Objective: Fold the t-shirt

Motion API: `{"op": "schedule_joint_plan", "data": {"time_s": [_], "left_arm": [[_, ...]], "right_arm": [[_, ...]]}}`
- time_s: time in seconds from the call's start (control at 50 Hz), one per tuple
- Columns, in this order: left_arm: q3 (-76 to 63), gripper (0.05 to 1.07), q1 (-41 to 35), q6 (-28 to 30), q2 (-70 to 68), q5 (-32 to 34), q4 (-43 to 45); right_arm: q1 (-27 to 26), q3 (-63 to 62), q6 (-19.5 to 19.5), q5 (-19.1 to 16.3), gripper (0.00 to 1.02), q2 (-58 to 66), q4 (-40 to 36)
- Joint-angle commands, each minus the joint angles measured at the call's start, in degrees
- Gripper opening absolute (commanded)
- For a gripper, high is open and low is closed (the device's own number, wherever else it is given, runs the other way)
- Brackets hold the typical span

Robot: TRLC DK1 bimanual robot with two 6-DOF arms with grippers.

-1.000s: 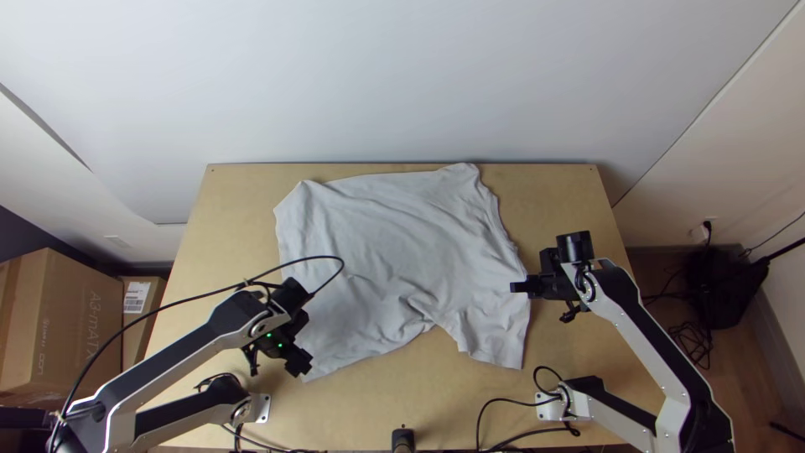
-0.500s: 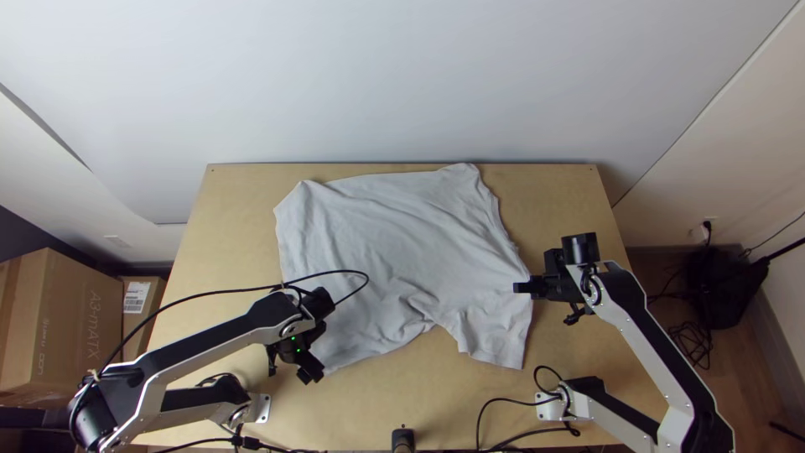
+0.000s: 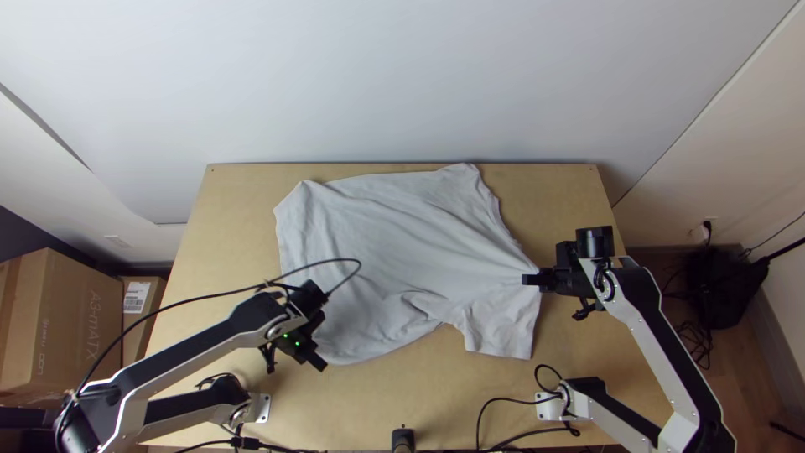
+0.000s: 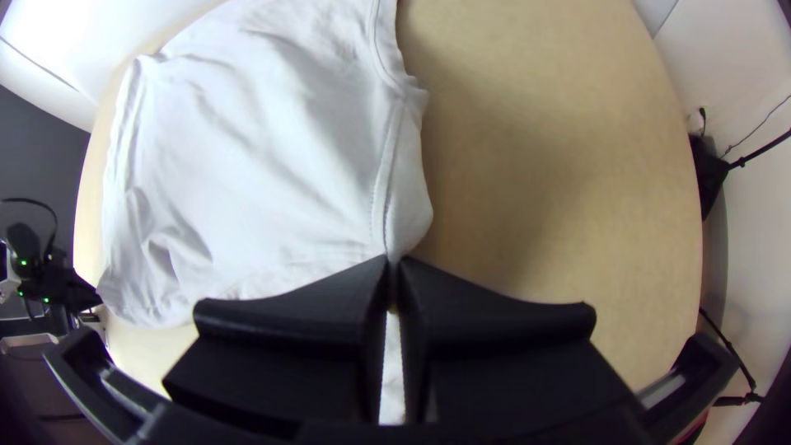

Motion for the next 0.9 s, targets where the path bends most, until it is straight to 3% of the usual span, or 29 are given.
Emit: {"op": "schedule_joint_plan", "data": {"time_s": [0.0,0.4,0.54,0.72,0.88], "left_arm": [[4.8,0.08,6.2,1.3,-5.0,0.1,-0.9],[21.7,0.08,35.2,11.8,-7.2,-1.3,11.5],[29.5,0.08,39.8,12.9,-4.1,-1.5,15.0],[41.3,0.08,42.0,13.8,1.0,-8.0,22.3],[55.4,0.08,45.6,10.0,7.1,-9.4,23.3]], "right_arm": [[-1.0,2.5,-1.2,-0.2,0.02,-0.5,-1.0],[-2.3,19.9,-1.8,-0.2,0.02,5.4,-1.0],[-2.4,33.6,-1.3,-0.2,0.02,11.1,-0.8],[-3.3,52.9,-0.5,-0.1,0.02,19.9,-0.7],[-3.1,70.5,0.4,1.2,0.02,28.2,-0.8]]}}
